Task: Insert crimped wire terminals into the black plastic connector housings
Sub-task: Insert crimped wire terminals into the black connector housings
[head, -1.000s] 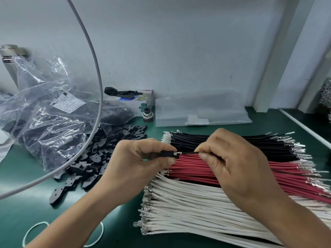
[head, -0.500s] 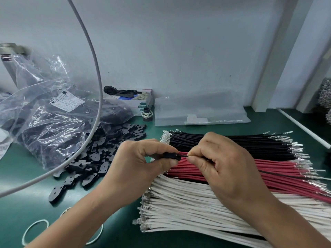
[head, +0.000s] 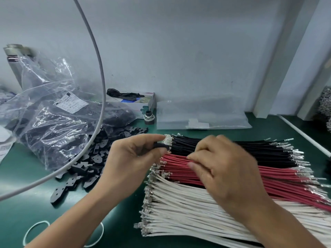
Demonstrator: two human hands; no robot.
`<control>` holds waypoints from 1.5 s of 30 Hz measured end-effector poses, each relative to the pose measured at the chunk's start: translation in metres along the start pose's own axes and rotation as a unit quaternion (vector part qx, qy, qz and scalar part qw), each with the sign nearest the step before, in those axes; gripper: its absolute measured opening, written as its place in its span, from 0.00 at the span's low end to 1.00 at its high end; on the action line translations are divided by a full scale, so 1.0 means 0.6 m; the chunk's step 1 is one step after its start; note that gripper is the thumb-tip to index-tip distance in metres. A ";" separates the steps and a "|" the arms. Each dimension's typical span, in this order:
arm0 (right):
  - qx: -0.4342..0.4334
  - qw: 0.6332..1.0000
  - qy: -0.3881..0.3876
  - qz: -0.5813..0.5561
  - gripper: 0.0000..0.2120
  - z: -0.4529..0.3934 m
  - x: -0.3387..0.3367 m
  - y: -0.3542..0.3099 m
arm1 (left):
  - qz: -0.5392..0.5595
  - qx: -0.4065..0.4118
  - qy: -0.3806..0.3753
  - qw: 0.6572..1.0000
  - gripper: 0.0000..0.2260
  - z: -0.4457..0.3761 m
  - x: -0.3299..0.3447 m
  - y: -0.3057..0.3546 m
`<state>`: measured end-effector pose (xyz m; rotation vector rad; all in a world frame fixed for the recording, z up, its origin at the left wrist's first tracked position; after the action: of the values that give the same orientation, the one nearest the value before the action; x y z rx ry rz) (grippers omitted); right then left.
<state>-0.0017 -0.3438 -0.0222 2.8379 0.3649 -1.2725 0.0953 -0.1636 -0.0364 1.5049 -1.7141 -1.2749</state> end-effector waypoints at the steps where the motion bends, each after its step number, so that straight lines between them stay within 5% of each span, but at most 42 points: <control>1: 0.013 0.999 -0.042 0.001 0.06 0.002 0.011 -0.003 | 0.009 -0.012 -0.007 1.000 0.13 0.000 0.002 -0.004; 8: -0.012 0.997 -0.034 0.064 0.04 -0.004 0.005 -0.016 | 0.052 -0.039 0.034 0.997 0.08 -0.004 -0.004 -0.009; 12: 0.044 0.992 -0.117 0.025 0.04 -0.001 0.026 -0.013 | 0.077 -0.065 0.032 0.994 0.09 -0.003 -0.002 -0.012; 26: 0.106 0.983 -0.136 -0.067 0.03 0.001 0.026 0.005 | 0.107 -0.082 0.042 0.990 0.09 -0.004 -0.004 -0.013; 35: 0.113 0.973 -0.093 -0.181 0.11 0.006 -0.007 0.025 | 0.175 -0.101 0.031 0.979 0.11 -0.009 -0.014 -0.003; 45: 0.132 0.974 0.011 -0.182 0.05 0.008 -0.033 0.034 | 0.239 -0.146 -0.042 0.959 0.14 -0.005 -0.011 0.003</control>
<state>-0.0133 -0.3684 -0.0125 3.1112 0.8076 -1.4447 0.0989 -0.1585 -0.0324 0.8125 -1.7119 -1.2675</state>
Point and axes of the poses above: each hand's wrist, its own z-axis away from the middle knuckle, its own x-axis out of the palm, y = z × x, the point moved 4 cm from there along -z, towards the middle knuckle
